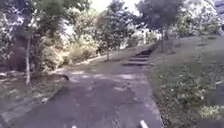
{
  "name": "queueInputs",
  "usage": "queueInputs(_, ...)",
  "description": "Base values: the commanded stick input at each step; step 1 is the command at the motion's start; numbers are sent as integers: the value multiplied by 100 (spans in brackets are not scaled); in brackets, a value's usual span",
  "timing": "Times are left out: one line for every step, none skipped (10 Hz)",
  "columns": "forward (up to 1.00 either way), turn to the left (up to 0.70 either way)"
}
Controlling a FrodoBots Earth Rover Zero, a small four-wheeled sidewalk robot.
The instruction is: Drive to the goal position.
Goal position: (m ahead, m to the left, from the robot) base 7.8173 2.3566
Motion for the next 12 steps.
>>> queueInputs(50,0)
queueInputs(50,0)
queueInputs(50,0)
queueInputs(50,0)
queueInputs(50,0)
queueInputs(50,0)
queueInputs(50,0)
queueInputs(50,0)
queueInputs(50,0)
queueInputs(50,0)
queueInputs(50,0)
queueInputs(50,0)
